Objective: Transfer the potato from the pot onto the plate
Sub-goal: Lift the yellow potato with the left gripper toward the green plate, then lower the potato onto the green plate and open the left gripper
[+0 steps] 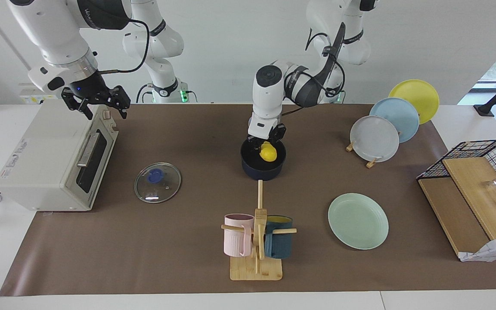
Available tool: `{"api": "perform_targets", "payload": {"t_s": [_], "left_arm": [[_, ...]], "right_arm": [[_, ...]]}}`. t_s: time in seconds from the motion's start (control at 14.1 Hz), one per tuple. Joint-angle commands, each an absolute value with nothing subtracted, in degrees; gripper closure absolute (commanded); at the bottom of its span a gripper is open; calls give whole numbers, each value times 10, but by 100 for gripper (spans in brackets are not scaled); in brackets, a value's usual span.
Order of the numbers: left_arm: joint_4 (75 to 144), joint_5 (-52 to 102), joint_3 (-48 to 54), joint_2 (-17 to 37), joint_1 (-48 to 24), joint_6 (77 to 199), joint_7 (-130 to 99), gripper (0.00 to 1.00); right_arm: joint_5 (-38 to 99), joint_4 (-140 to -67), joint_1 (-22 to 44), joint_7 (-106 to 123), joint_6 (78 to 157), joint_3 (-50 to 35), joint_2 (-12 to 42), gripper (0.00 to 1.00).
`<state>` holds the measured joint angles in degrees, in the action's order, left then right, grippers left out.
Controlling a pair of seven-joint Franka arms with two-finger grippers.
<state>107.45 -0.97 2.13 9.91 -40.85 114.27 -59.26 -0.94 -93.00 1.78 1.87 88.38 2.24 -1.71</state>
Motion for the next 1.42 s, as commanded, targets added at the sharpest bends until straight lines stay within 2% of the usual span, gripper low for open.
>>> {"api": "perform_targets", "payload": {"t_s": [0.0,0.14,0.43,0.57,1.0,1.14,1.35], "left_arm": [[1003,6,13,68,-380,1049,-532,100],[947,13,14,78,-314,1002,-455,100],[933,11,14,101,-182,1010,-260,100],[908,6,15,139,-136,1040,-164,100],[835,-47,15,320,-104,1179,-112,100],[806,-47,15,344,-98,1178,-99,100],[816,-51,15,348,-99,1222,-77,100]], "right_arm": [[-7,-933,11,11,889,17,-22,0],[-7,-938,11,12,887,17,-24,0],[-7,-939,11,13,884,17,-24,0],[-7,-939,11,13,884,17,-24,0],[-7,-939,11,13,883,17,-24,0],[-7,-939,11,13,884,17,-24,0],[-7,-939,11,13,884,17,-24,0]]}}
